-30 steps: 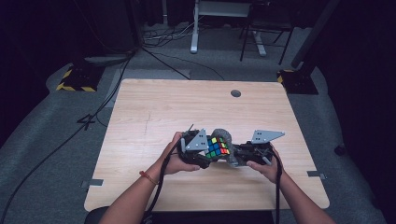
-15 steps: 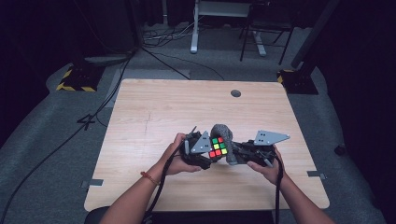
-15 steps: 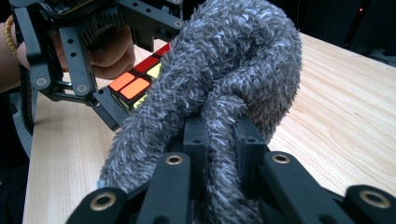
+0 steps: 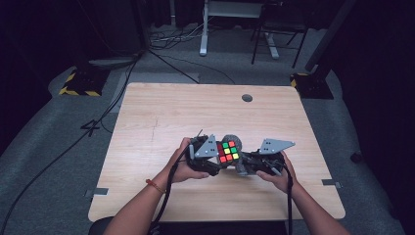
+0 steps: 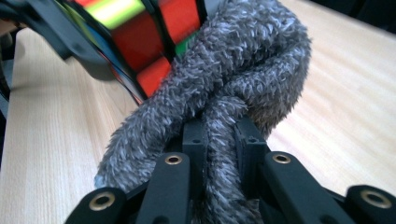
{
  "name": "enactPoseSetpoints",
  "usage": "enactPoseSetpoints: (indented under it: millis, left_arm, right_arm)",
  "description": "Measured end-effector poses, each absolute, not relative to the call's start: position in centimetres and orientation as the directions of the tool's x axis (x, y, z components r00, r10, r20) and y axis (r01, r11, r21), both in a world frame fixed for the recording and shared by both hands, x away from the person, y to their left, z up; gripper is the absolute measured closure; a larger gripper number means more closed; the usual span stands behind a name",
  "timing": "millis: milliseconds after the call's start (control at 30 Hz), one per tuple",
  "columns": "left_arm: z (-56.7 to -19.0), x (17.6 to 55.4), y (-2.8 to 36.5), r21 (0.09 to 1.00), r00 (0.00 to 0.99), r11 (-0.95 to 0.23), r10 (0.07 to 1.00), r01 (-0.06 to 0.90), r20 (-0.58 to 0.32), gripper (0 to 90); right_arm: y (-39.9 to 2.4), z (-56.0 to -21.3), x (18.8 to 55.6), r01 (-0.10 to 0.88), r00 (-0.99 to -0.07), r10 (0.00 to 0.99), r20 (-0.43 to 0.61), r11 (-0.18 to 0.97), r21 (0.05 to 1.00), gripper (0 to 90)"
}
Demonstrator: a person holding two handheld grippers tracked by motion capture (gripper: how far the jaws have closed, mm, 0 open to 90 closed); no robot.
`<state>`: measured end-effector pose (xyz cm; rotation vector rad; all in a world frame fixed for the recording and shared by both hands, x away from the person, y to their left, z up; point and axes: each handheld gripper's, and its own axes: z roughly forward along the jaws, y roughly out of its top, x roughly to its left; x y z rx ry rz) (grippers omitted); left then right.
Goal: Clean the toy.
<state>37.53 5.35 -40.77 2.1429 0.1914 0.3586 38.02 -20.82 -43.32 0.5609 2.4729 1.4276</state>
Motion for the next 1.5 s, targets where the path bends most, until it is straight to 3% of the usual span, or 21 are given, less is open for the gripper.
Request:
enactPoseSetpoints:
  millis: [300, 767, 1167, 1333, 1500]
  left_arm:
    - [-41.4, 37.9, 4.9, 0.812, 0.951, -0.584, 0.259, 0.015, 0.168, 33.2]
    - [-40.6, 37.6, 5.4, 0.852, 0.956, -0.524, 0.252, 0.007, 0.148, 33.3]
    - [-41.9, 38.0, 4.9, 0.803, 0.955, -0.595, 0.253, 0.026, 0.157, 32.9]
    - [-41.4, 37.8, 5.0, 0.823, 0.949, -0.568, 0.268, 0.015, 0.168, 33.1]
    - [-41.0, 37.7, 5.3, 0.832, 0.945, -0.555, 0.277, 0.011, 0.172, 33.1]
  right_arm:
    - [-21.5, -42.0, 37.4, 0.165, -0.902, 0.432, -0.015, 0.377, 0.912, 77.9]
    - [-20.3, -43.1, 37.9, 0.23, -0.911, 0.413, 0.009, 0.487, 0.843, 77.8]
    - [-21.2, -41.1, 36.7, 0.137, -0.904, 0.425, -0.051, 0.4, 0.906, 77.3]
    - [-21.3, -41.3, 37.1, 0.164, -0.903, 0.43, -0.021, 0.39, 0.906, 77.3]
    - [-20.9, -42.6, 37.7, 0.212, -0.922, 0.387, 0.02, 0.459, 0.863, 77.2]
